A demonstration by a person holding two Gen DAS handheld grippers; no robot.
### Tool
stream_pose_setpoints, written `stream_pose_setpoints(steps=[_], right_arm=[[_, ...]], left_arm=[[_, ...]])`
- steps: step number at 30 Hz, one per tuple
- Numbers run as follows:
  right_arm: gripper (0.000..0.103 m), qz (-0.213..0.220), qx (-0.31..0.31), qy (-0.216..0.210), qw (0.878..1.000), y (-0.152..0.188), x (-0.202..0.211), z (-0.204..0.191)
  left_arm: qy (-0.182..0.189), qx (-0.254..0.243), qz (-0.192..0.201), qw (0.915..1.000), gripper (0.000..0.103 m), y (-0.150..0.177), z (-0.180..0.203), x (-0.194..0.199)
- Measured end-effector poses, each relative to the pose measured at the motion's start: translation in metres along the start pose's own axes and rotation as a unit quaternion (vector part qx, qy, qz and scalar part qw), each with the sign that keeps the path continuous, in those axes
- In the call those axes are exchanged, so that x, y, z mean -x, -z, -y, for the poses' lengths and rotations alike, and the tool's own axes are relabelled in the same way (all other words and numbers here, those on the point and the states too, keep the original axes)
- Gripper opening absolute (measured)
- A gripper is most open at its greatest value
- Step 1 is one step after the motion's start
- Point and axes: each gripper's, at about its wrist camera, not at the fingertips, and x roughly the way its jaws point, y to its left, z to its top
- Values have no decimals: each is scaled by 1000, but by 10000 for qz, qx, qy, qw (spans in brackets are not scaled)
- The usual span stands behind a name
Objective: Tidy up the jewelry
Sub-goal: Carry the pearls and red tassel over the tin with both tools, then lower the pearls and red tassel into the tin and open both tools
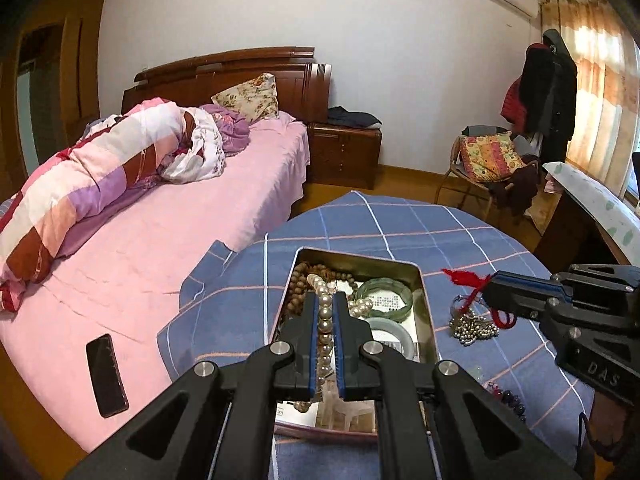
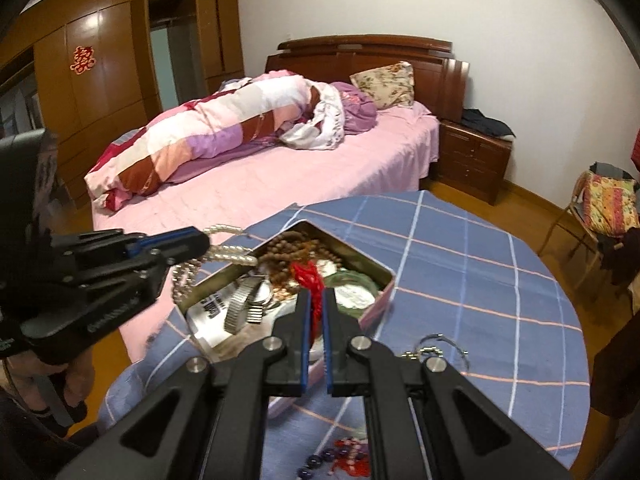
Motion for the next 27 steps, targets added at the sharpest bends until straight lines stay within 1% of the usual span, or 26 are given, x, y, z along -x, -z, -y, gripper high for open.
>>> stream_pose_setpoints(steps=[5, 11, 27], right_arm=[[8, -74, 22, -122, 9999, 3, -10, -7], [8, -215, 30, -148, 9997, 7, -23, -11], [8, -546, -6, -58, 9985, 11, -65, -11]], left_arm=[[14, 71, -175, 9998, 6, 8, -4, -12], [-10, 73, -255, 9996, 6, 14, -5, -18], [-17, 73, -425, 9991, 6, 21, -9, -31]])
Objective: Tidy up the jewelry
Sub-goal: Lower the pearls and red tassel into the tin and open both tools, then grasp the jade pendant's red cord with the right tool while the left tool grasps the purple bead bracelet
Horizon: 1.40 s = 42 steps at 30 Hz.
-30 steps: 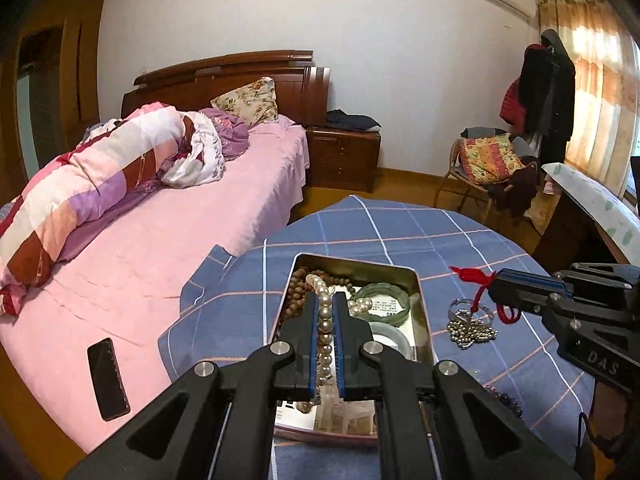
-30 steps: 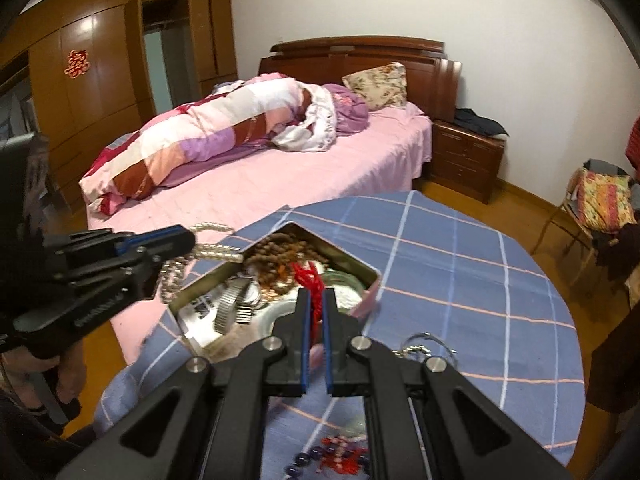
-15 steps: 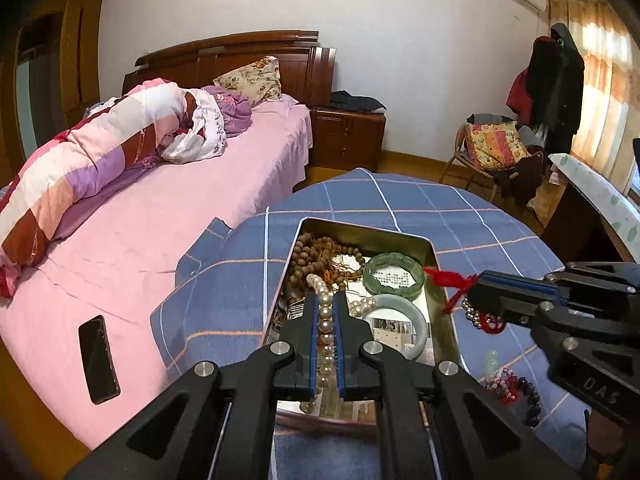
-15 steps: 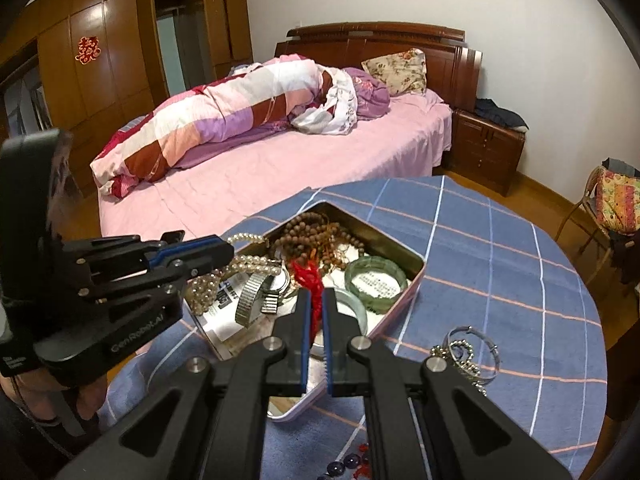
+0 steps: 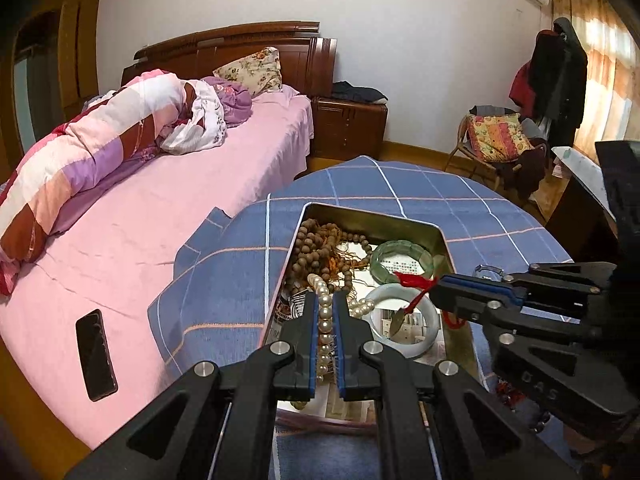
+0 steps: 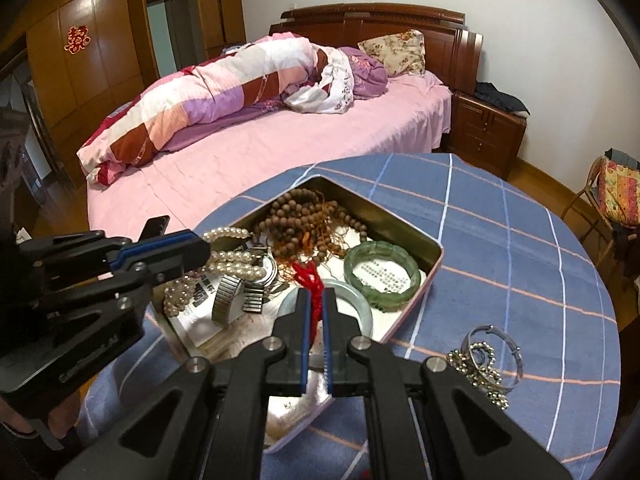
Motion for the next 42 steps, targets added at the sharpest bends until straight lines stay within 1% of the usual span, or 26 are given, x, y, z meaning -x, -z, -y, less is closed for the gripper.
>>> stream_pose_setpoints(steps=[4, 8, 9, 10, 11, 12, 13, 15, 17, 19, 20, 21, 23, 25, 30, 33, 37, 42], right_arm=[[10, -88, -2, 1, 10000, 1, -7, 2], [12, -104, -155, -13, 9998, 4, -12, 9], [17, -107, -184, -17, 9998, 4, -13, 10], [26, -105, -222, -12, 9997, 4, -13, 12], [30, -97, -256, -11, 9996, 4, -12, 14], [38, -86, -283, -29, 9996, 3, -12, 16], [42, -79, -300, -50, 9995, 3, -12, 17], [42, -58, -324, -59, 9994, 4, -9, 19], [45, -1, -390, -92, 9992, 5, -2, 23], [52, 59, -469, -63, 9989, 8, 4, 29], [53, 82, -520, -20, 9986, 10, 10, 34], [53, 95, -557, 4, 9984, 12, 13, 39], [54, 114, -655, 72, 9978, 17, 21, 49], [58, 152, -731, 140, 9971, 20, 28, 57], [59, 156, -826, 283, 9961, 27, 37, 71], [62, 152, -804, 387, 9959, 34, 43, 75], [63, 118, -895, 473, 9948, 52, 52, 85], [63, -78, -966, 510, 9940, 76, 57, 86]], left_arm=[[15, 5, -60, 10000, 6, 1, 0, -3], [45, 27, -69, 10000, 6, 0, -1, -3], [53, 16, -70, 10000, 6, 1, 0, -3], [54, 12, -76, 10000, 6, 0, 0, -3], [58, 29, -52, 10000, 6, 0, -1, -2], [63, 41, -36, 10000, 6, 0, -1, -2], [65, 48, -37, 10000, 6, 0, -1, -1], [52, 37, -46, 10000, 8, -1, -1, -1], [30, 35, -31, 10000, 19, -2, -2, 0], [-76, 50, 58, 9999, 53, -2, -3, 3], [-135, 73, 136, 9998, 59, -2, -3, 6], [-157, 89, 181, 9997, 63, -2, -3, 7], [-132, 110, 180, 9997, 63, -3, -3, 8], [-158, 96, 161, 9997, 63, -1, -1, 7], [-166, 83, 88, 9998, 63, 3, 6, 5], [-178, 8, 103, 9998, 63, 6, 14, 8], [-204, -106, 105, 9997, 63, 11, 27, 11], [-284, -257, 117, 9992, 63, 20, 45, 18]])
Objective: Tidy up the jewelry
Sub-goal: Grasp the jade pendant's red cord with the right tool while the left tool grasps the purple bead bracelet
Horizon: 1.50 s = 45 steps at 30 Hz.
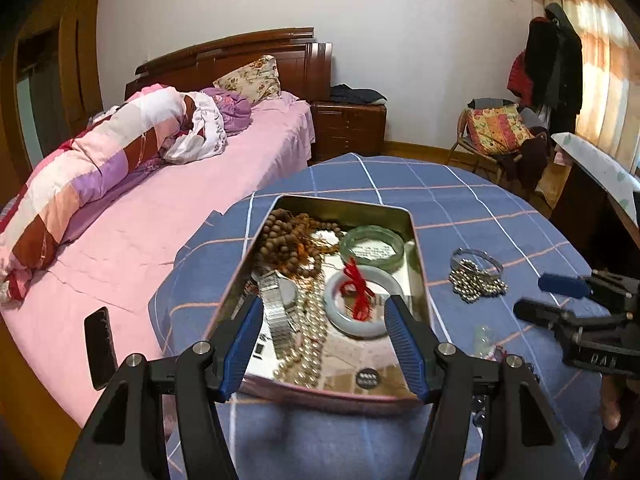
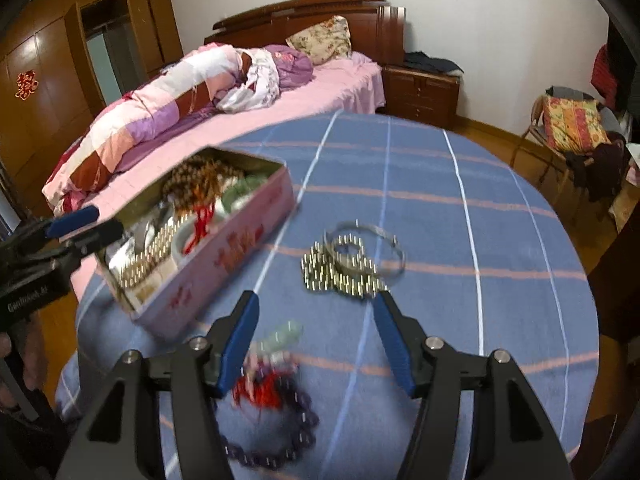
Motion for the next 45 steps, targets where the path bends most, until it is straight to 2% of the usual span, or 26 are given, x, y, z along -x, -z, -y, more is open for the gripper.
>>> stream_pose_setpoints(steps=[4, 9, 15, 23, 24, 25, 28, 31, 36, 45], right_arm=[[62, -174, 183, -126, 9996, 21, -1, -11], [42, -326, 457, -214, 9982, 39, -3, -30], [31, -408, 656, -268, 9966, 52, -3, -39], [30, -475, 517, -243, 9972, 51, -16, -33], [16, -468, 492, -263, 9973, 50, -16, -33], [10, -476, 464, -242, 9975, 51, -16, -31], [9, -385, 365, -254, 9983, 51, -13, -29], [5, -107, 218, -235, 9994, 44, 3, -21], [5, 403, -112, -16, 9991, 30, 36, 7], [5, 510, -648, 476, 9955, 38, 55, 59]], left_arm=[[-10, -63, 29, 10000, 63, 9, 13, 8], [-64, 36, 11, 10000, 63, 16, 18, 12], [-114, 196, -10, 9997, 63, 21, 15, 14], [-27, 109, -29, 9999, 63, 26, 24, 15], [-12, 115, -33, 9999, 63, 26, 24, 15], [16, 122, -37, 9999, 63, 26, 25, 16], [88, 112, -12, 9999, 63, 25, 27, 18], [163, 80, 10, 9998, 63, 22, 31, 21], [317, -138, 76, 9994, 63, 16, 49, 25], [604, -865, -30, 9944, 63, 23, 102, 21]])
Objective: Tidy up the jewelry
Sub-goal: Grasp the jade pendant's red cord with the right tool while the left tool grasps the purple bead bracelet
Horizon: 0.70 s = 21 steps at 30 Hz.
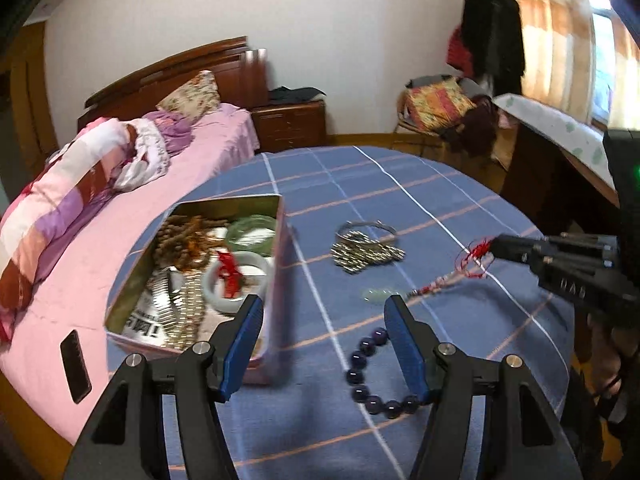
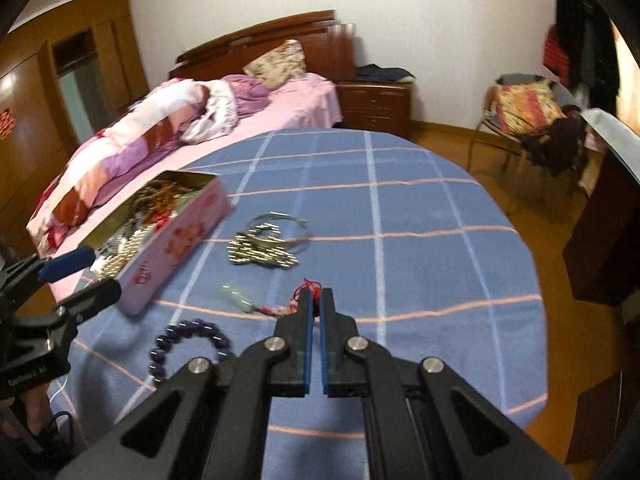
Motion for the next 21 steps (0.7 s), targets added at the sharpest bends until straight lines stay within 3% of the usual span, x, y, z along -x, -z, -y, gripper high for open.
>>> stream_pose_setpoints(steps=[5, 11, 21], right_arm=[[5, -104, -129, 59, 9998, 8, -3, 15], [5, -124, -185, -42, 9997, 14, -1, 21], [5, -200, -72, -160, 9996, 19, -4, 11]], left_arm=[[161, -334, -165, 9992, 63, 3, 23, -14], [344, -359, -708, 9962, 63, 12, 30, -45], [569, -127, -1051, 9928, 47, 23, 27, -62]])
